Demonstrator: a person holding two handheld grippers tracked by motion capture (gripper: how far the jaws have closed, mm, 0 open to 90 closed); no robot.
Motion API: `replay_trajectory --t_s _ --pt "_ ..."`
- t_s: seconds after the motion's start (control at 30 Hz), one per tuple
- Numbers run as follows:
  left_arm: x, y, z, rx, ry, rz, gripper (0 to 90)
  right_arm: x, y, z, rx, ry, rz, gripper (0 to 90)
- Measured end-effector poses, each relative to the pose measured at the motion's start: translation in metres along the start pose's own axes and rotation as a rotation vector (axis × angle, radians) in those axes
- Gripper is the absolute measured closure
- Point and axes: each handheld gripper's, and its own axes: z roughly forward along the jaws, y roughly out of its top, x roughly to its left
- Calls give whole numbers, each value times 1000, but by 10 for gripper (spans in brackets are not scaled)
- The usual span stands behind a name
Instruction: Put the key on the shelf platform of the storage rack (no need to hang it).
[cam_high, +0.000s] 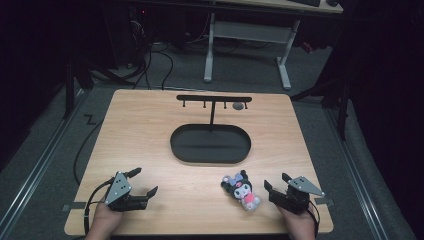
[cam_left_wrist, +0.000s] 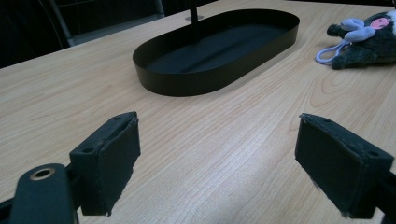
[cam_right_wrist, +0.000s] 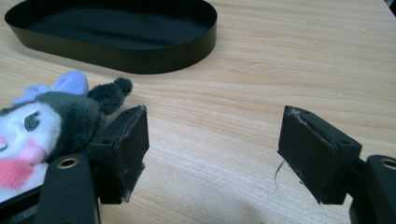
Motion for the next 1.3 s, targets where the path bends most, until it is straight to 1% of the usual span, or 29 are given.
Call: replay_trajectory --t_s 0.1,0.2,0.47,0.83,1.07,1.13,1.23,1.3 --pt "1 0 -1 0 0 -1 146 0 1 -1 -5 -2 12 247" --pt "1 0 -1 -1 1 0 146 -1 1 -1 -11 -5 13 247" --pt "0 0 0 -1 -2 0 146 -2 0 -1 -7 -9 7 247" --pt "0 0 0 -2 -2 3 146 -5 -1 -2 -10 -17 19 250" --pt "0 0 0 -3 -2 3 146 -5 -1 -2 -3 -13 22 249" --pt "0 0 0 -3 -2 3 146 -6 0 -2 -6 -11 32 249" --pt "0 0 0 -3 -2 3 146 -6 0 -2 0 -11 38 249" --pt "0 0 1 0 -5 5 146 -6 0 -2 15 -14 36 249"
